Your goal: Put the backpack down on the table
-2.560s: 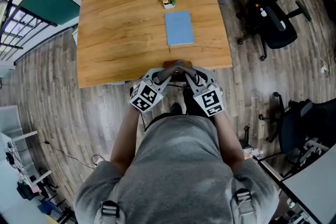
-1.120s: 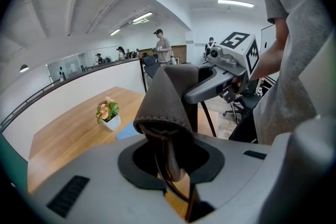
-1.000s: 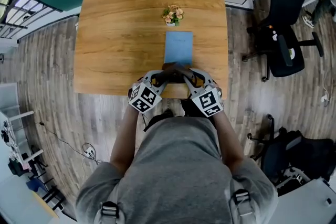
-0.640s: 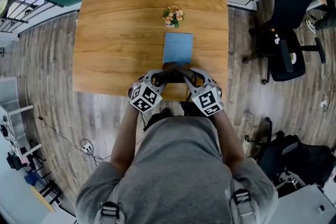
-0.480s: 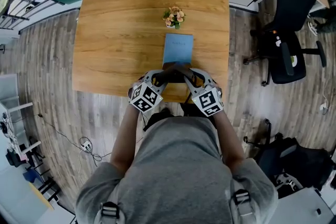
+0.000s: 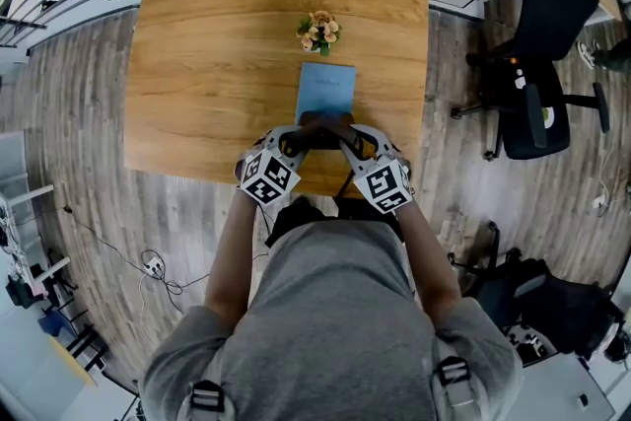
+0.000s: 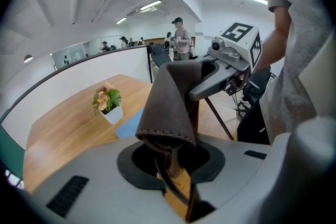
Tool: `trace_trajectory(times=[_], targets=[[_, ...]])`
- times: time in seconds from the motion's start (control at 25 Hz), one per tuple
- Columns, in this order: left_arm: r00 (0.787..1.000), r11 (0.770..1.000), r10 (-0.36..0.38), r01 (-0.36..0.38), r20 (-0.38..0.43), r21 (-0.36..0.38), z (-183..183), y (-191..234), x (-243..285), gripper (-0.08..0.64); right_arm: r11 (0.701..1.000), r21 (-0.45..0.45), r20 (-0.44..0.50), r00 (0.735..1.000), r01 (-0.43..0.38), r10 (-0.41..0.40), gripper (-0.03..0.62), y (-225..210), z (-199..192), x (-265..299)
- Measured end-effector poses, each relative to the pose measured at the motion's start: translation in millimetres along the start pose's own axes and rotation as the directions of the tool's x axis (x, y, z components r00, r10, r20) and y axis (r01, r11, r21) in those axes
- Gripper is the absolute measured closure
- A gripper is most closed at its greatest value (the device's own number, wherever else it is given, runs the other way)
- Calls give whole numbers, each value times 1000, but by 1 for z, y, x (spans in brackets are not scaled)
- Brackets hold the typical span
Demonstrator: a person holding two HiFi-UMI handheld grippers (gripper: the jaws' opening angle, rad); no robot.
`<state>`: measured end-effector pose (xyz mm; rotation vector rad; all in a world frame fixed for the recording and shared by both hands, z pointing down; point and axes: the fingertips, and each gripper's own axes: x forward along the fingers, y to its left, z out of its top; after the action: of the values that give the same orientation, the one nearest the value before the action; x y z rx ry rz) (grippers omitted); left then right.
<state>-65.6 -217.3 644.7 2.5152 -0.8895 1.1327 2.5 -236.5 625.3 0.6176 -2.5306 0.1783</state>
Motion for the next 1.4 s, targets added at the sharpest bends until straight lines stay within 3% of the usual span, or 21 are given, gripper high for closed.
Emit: trace_trajectory(times=[0.68, 0.88, 1.08, 1.4], targets=[[1000, 999, 22, -22, -18, -39, -1, 19, 21, 462, 998, 13, -13, 998, -59, 59, 472, -22, -12, 19], [997, 991, 49, -41, 60, -129, 7, 28, 14, 413, 1000, 22, -5, 1000, -16, 16, 431, -26, -14, 20], [996, 992, 49, -40, 76, -122, 2, 27, 6, 390, 998, 47, -15, 999, 50, -50, 381, -30, -16, 13], [996, 994, 31, -21, 85, -111, -8, 28, -15, 387, 989, 80, -23, 992, 128, -127, 382, -28, -15, -4]])
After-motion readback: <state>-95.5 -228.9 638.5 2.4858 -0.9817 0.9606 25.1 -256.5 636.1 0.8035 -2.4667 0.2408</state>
